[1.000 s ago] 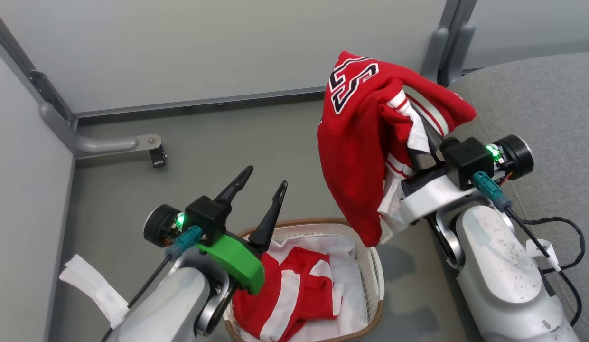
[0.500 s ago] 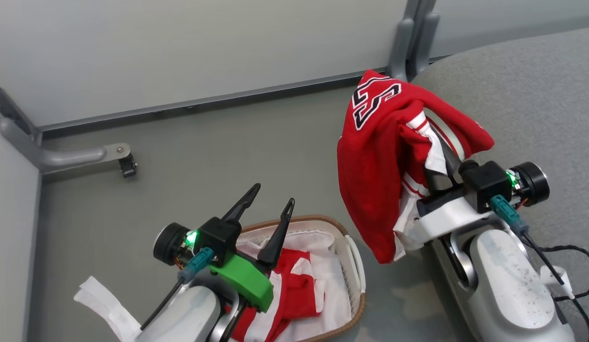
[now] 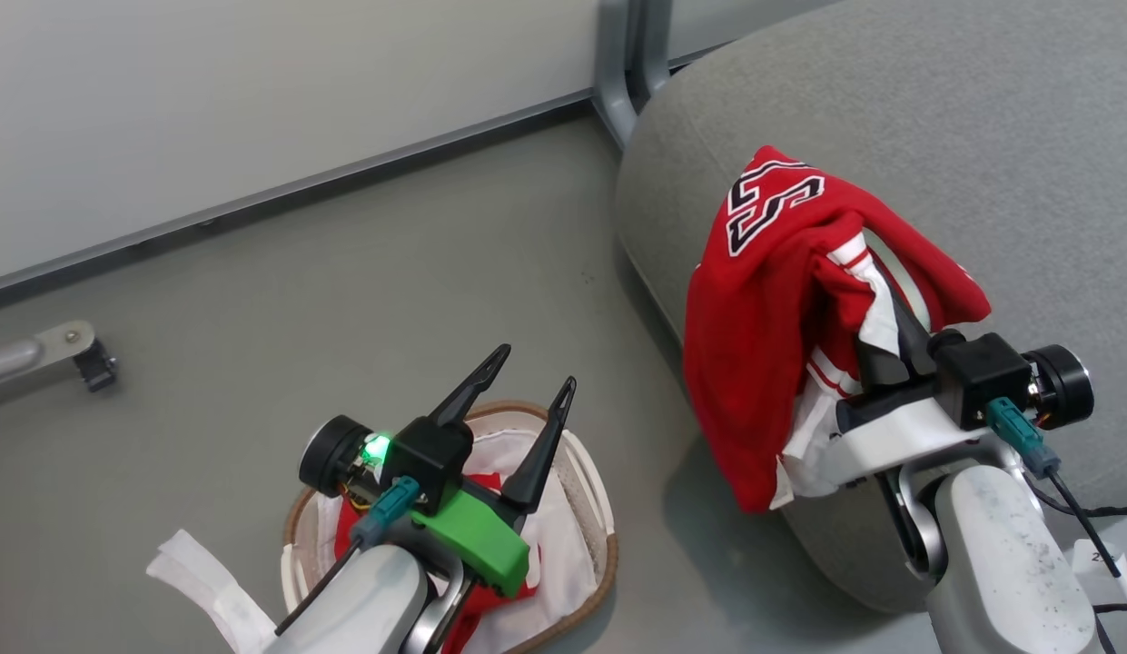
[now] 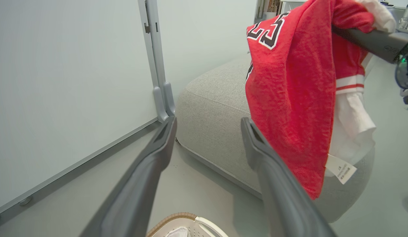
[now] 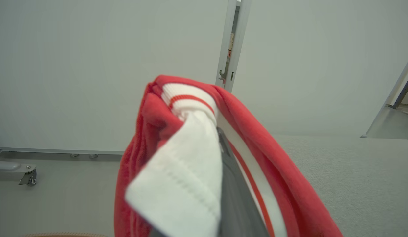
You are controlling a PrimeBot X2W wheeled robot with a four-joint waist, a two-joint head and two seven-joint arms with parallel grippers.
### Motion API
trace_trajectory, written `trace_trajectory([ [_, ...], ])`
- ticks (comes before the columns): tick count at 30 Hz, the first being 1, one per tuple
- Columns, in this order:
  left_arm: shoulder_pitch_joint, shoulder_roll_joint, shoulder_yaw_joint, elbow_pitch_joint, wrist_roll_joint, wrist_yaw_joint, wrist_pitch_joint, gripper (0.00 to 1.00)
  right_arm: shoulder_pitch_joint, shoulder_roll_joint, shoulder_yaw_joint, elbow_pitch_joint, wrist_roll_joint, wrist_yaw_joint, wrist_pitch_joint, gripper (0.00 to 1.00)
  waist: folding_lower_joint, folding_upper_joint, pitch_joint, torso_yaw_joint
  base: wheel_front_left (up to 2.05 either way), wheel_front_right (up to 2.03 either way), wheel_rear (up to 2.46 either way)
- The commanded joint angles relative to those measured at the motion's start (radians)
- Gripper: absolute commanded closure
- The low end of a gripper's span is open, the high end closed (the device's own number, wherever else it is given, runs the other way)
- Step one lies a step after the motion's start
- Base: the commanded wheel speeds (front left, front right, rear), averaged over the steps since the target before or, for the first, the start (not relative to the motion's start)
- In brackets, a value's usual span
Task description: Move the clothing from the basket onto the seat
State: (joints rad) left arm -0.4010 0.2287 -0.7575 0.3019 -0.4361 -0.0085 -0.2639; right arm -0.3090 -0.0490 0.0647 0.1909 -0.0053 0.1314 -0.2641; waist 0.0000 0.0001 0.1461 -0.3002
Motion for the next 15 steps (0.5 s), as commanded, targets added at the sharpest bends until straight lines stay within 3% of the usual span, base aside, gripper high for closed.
trace_trajectory([
  [1, -0.007, -0.001, 0.000, 0.007, 0.006, -0.003, -0.001, 0.00, 0.015, -0.002, -0.007, -0.008, 0.006, -0.001, -0.001, 1.00, 0.0000, -0.0001, 0.036, -0.070, 0.00, 0.00, 0.00],
  [8, -0.011, -0.007, -0.002, 0.021, 0.018, -0.015, -0.001, 0.00, 0.029, -0.003, -0.020, -0.010, 0.014, -0.001, -0.001, 1.00, 0.0000, -0.0001, 0.049, -0.106, 0.00, 0.00, 0.00],
  [15, -0.023, -0.007, -0.004, 0.034, 0.023, -0.024, -0.001, 0.00, 0.008, -0.003, -0.036, 0.013, 0.014, -0.001, -0.001, 1.00, 0.0000, -0.0001, 0.071, -0.089, 0.00, 0.00, 0.00],
])
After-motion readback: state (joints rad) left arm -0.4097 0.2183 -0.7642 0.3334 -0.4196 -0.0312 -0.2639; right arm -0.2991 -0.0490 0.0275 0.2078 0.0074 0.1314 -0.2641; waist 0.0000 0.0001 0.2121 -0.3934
